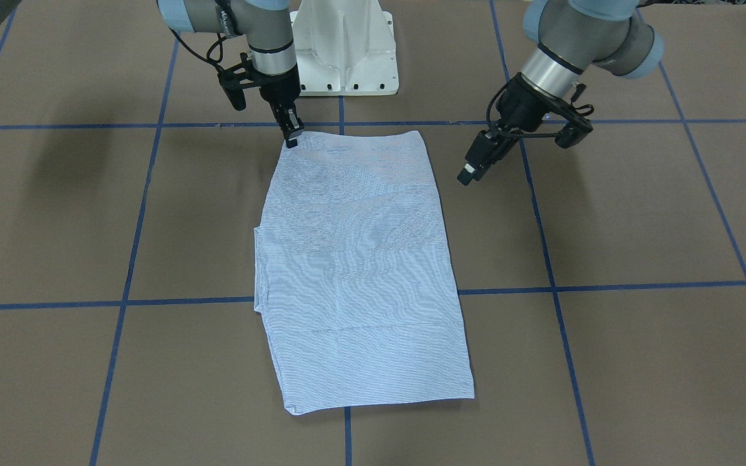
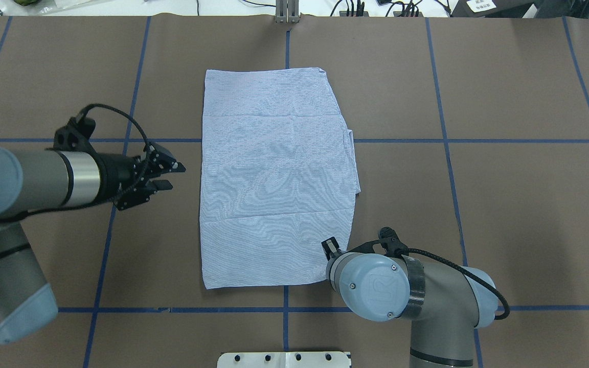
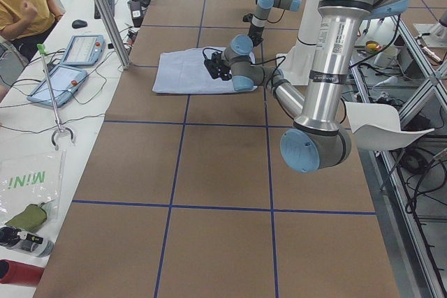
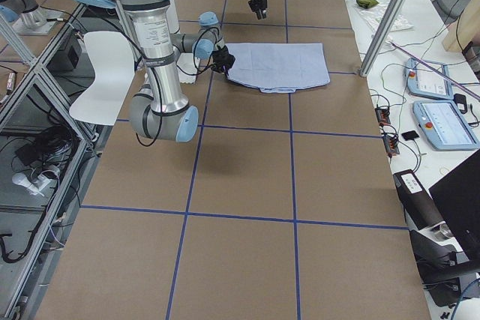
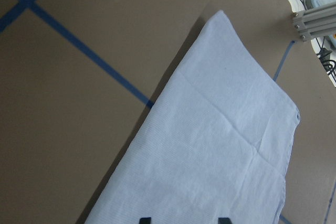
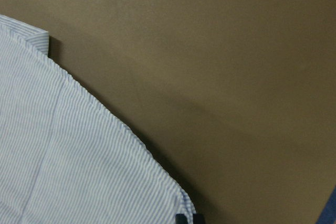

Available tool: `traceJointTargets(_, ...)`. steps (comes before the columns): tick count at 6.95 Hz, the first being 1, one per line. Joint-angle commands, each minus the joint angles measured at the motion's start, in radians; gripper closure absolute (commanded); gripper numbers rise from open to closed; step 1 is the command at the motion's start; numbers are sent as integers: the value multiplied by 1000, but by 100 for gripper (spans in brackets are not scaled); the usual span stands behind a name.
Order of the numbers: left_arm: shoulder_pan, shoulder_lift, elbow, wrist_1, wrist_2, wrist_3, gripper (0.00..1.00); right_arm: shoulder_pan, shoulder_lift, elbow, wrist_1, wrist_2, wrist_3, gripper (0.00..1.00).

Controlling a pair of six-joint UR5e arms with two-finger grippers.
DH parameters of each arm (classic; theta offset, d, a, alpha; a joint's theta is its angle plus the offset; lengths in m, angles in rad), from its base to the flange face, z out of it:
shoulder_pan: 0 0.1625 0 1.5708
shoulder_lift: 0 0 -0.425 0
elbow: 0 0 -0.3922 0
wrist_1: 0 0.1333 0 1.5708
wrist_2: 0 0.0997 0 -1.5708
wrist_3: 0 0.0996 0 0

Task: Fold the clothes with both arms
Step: 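Move the left gripper to the other near corner and grasp both corners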

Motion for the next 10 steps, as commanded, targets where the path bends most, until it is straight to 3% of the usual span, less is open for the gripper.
traceJointTargets(1, 197, 20, -12, 66, 159, -99, 47, -1, -1, 1, -1, 1, 0, 100)
traceJointTargets(4, 314, 13, 10, 122, 238, -137, 46, -1, -2, 1, -3, 4, -1, 100)
traceJointTargets(9, 374, -10, 62, 123, 239, -163, 46, -3, -1, 1, -3, 4, -1, 100)
traceJointTargets(10, 390, -13, 60, 125, 239, -179, 62, -3, -1, 1, -3, 4, -2, 100)
